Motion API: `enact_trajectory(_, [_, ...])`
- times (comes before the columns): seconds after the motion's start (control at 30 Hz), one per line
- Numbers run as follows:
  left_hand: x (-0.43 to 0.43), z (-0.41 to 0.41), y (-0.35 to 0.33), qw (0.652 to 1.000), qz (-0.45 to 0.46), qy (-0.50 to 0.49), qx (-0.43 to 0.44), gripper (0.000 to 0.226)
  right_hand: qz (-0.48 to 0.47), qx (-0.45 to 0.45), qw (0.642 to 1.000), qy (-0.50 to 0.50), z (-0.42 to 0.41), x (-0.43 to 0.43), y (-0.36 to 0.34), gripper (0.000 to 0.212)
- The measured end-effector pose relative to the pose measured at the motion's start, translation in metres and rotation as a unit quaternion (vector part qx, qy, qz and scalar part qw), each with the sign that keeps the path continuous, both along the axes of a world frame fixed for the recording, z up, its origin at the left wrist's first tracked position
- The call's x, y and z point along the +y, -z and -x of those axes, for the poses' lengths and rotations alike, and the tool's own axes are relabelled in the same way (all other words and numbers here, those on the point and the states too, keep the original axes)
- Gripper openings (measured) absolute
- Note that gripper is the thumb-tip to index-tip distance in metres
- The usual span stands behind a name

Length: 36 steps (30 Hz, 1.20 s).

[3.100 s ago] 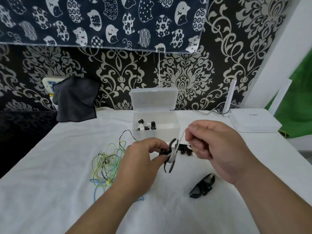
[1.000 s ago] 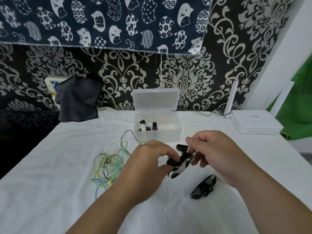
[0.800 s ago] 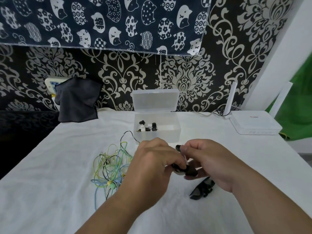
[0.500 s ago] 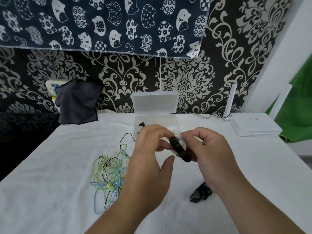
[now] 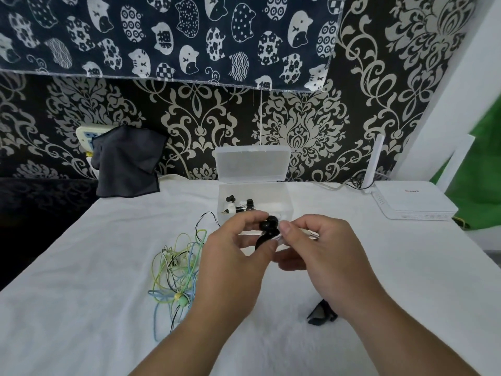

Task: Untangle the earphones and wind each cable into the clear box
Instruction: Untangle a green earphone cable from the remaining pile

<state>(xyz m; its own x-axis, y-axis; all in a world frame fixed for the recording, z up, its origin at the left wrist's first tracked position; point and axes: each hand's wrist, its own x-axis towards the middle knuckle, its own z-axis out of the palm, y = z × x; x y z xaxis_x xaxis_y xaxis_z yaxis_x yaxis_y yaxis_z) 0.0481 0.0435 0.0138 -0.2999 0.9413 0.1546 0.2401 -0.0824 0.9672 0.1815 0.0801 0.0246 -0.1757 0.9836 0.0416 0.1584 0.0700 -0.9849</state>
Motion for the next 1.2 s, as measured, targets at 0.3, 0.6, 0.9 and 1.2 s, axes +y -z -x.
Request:
enact_trajectory(0.3, [-0.002,-0.004,0.007,0.996,-0.032,0.005,0.083,0.04,-0.003,-0.1,0.995,0.019,-0.01,0.007,-0.007,0.027])
enact_trajectory(0.6, [-0.005,-0.006,0.002,0.993,-0.029,-0.022,0.113,0.038,-0.1,-0.138,0.984,0.049,-0.004,0.006,-0.002,0.022])
enact_trajectory(0.9, [-0.004,-0.006,0.002,0.997,-0.017,-0.035,0.066,0.029,-0.23,-0.211,0.95,0.023,-0.001,0.001,0.009,0.02])
enact_trajectory(1.2, [-0.001,-0.002,0.002,0.993,-0.031,0.011,-0.116,0.023,-0.263,-0.198,0.944,0.03,0.002,0.0,0.009,0.019])
